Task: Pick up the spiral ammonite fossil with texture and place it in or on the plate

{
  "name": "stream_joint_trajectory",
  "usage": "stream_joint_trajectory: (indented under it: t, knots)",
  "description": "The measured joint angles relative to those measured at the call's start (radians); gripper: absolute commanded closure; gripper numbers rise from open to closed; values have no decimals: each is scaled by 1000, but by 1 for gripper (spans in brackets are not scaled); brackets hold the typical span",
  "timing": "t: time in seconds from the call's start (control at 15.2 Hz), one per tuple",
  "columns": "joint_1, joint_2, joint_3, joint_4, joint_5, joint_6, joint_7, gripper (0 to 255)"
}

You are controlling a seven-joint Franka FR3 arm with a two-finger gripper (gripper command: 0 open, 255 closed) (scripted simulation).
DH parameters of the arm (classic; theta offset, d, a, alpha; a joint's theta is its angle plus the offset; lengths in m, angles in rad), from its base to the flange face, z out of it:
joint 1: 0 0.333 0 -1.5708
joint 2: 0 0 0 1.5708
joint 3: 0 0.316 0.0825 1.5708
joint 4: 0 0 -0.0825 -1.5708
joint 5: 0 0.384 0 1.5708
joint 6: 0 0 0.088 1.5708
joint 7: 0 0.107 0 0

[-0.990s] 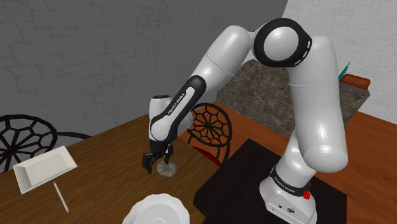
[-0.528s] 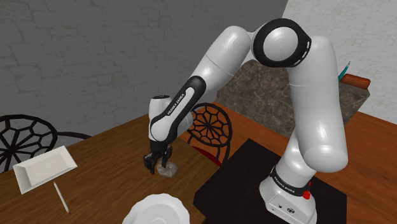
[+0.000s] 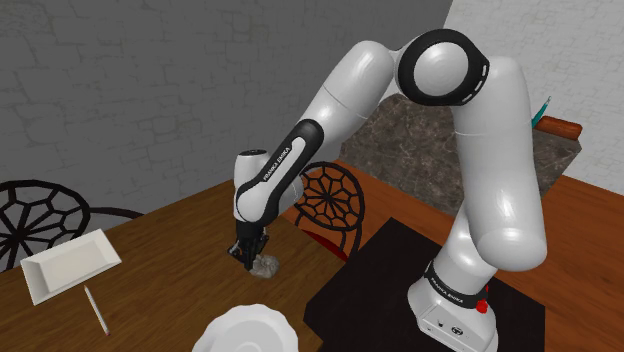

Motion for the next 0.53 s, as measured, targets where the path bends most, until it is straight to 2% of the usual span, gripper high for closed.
stream_joint_trajectory:
  t: [0.07,0.2,0.4,0.53]
  knots:
    - [0,0,0,0,0,0,0,0]
    - [17,0,-23,6,-26,-7,15,0]
    - [119,27,-142,64,-177,-41,107,0]
    - [162,48,-196,97,-248,-56,144,0]
